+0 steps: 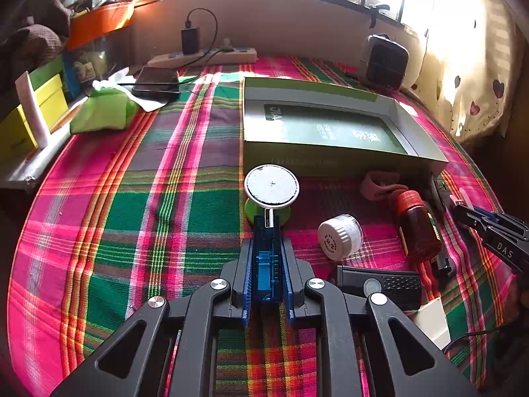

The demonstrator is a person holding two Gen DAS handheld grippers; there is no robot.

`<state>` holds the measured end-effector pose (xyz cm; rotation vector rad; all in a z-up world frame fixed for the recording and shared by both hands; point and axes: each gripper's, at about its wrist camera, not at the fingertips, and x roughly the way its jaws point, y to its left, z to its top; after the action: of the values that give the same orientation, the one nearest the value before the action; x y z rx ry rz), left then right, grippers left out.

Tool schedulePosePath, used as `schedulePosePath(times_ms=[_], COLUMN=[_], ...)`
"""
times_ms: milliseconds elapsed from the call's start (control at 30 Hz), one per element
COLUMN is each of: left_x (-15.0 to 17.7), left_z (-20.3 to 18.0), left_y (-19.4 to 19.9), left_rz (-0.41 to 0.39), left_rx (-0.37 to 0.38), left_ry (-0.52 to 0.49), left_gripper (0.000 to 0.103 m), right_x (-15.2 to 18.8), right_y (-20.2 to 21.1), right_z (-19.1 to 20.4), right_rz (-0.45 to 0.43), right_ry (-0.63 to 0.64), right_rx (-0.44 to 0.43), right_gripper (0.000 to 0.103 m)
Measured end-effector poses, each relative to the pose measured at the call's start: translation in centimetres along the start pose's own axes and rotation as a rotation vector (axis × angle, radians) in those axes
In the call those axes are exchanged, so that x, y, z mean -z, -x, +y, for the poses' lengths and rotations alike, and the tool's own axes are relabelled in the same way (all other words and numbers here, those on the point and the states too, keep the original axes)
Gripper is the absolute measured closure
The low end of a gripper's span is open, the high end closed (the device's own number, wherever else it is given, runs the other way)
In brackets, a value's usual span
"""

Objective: Organize rigid objects
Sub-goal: 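Carry blue USB drive with left gripper while right gripper carries pink block into green box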

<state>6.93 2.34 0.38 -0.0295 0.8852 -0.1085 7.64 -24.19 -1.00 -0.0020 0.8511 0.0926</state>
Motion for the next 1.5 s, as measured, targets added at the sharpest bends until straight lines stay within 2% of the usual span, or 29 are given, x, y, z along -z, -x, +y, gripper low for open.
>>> schedulePosePath(times_ms=[367,700,1000,1500], left_x=[-1.0,-4.1,-7.8,-13.2], left_z=[0.3,0.0,-0.1,-1.5], left_y=[2.1,2.8,0.6,-6.0], left_rz=[-0.039,-0.074,-0.065,0.007], left_rx=[0.002,0.022,0.051,0.079], left_ry=[-0.006,-0.025,-0.024,-0.077], left_gripper=[0.088,0.088,0.088,0.088], right_x=[-0.4,-3.1,-6.4,-11.2], right_y=[1.5,2.8,1.1,-5.0], right_z=[0.2,0.7,1.6,2.6], right_rz=[-0.028,-0.07,-0.058,0.026], right_ry=[0.001,0.018,0.041,0.067], right_rx=[-0.025,-0.048,-0.079,-0.084], right_gripper=[0.084,0.084,0.084,0.084])
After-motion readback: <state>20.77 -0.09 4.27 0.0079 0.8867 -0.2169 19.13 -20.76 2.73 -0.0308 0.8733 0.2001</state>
